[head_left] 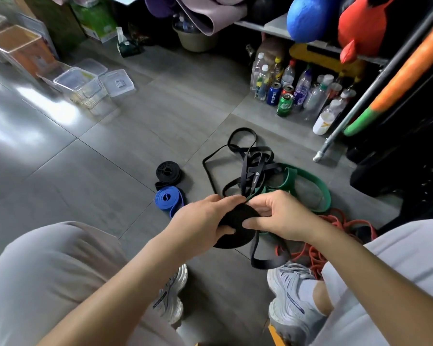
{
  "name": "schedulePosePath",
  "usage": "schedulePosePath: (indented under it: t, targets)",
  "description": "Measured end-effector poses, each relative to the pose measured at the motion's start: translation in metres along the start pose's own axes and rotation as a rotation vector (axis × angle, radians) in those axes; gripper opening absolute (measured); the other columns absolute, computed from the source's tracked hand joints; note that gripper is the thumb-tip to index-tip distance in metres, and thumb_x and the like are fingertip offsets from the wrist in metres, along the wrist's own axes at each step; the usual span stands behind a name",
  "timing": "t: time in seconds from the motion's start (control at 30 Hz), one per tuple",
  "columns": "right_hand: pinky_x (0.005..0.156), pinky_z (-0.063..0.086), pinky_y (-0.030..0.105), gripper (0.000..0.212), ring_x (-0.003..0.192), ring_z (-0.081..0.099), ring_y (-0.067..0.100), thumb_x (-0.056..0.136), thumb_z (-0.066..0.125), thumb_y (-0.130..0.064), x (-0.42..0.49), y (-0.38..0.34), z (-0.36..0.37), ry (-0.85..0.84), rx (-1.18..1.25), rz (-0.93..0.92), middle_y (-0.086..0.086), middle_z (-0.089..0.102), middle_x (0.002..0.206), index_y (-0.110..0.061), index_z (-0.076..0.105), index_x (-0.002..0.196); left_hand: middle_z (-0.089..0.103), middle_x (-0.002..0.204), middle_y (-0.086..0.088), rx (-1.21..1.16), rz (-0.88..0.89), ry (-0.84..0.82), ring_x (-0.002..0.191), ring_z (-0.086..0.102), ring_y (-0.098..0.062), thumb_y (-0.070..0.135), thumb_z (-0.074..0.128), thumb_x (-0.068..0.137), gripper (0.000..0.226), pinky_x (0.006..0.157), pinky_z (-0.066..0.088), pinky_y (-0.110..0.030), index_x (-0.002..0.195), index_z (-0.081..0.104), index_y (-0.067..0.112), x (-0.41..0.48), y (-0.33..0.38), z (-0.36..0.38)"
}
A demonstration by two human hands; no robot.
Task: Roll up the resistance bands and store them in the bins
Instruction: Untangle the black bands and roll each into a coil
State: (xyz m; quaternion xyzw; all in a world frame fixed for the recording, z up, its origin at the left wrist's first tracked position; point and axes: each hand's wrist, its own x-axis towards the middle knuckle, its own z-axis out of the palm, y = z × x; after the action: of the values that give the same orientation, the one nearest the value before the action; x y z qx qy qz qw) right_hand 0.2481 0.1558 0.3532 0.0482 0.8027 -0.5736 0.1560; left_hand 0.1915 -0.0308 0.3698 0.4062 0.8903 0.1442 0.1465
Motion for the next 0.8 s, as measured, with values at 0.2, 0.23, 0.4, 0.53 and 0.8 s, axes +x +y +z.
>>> schedulePosePath:
  t: [0.2,0.23,0.4,0.53,0.8]
  targets:
    - [0.071,0.055,0.019,0.022,0.072,0.068,0.006,0.072,0.070,0.006,0.003,-0.013,-0.013,0.171,0.293,-0.074,-0.003,0.073,0.075,-0.012,0.070,0.085,0.061,0.113,0.007,-0.425,-0.046,0.225,0.102,0.057,-0.014,0.028,0.066,0.078,0.051,0.089,0.046,-0.030,0.124,0.046,0.038,0.005,-0.006,-0.005]
    - [0.070,0.053,0.016,0.023,0.073,0.068,0.005,0.073,0.068,0.007,0.003,-0.015,-0.016,0.178,0.345,-0.082,-0.005,0.073,0.075,-0.012,0.069,0.087,0.061,0.113,0.008,-0.479,-0.066,0.263,0.102,0.057,-0.012,0.026,0.067,0.078,0.051,0.089,0.046,-0.027,0.124,0.047,0.035,0.005,-0.006,-0.006]
    - [0.064,0.049,0.010,0.033,0.069,0.066,-0.001,0.077,0.064,0.009,0.001,-0.019,-0.016,0.172,0.409,-0.076,-0.010,0.073,0.075,-0.009,0.067,0.104,0.059,0.104,0.020,-0.706,-0.126,0.403,0.095,0.054,0.007,0.012,0.068,0.080,0.043,0.084,0.041,-0.009,0.116,0.052,0.031,0.006,-0.005,-0.011]
    - [0.061,0.047,0.011,0.029,0.062,0.060,0.001,0.078,0.064,0.009,0.002,-0.018,-0.012,0.164,0.440,-0.066,-0.008,0.072,0.071,-0.011,0.069,0.099,0.061,0.100,0.017,-0.929,-0.166,0.483,0.091,0.058,0.006,0.004,0.068,0.080,0.047,0.083,0.047,-0.014,0.103,0.051,0.041,0.006,-0.001,-0.018]
    - [0.065,0.052,0.015,0.024,0.074,0.067,0.003,0.080,0.065,0.005,0.001,-0.012,-0.009,0.154,0.409,-0.040,-0.008,0.074,0.077,-0.014,0.070,0.095,0.062,0.108,0.001,-0.736,-0.329,0.292,0.099,0.060,-0.014,0.019,0.076,0.077,0.047,0.086,0.049,-0.031,0.119,0.055,0.020,0.008,-0.011,-0.016]
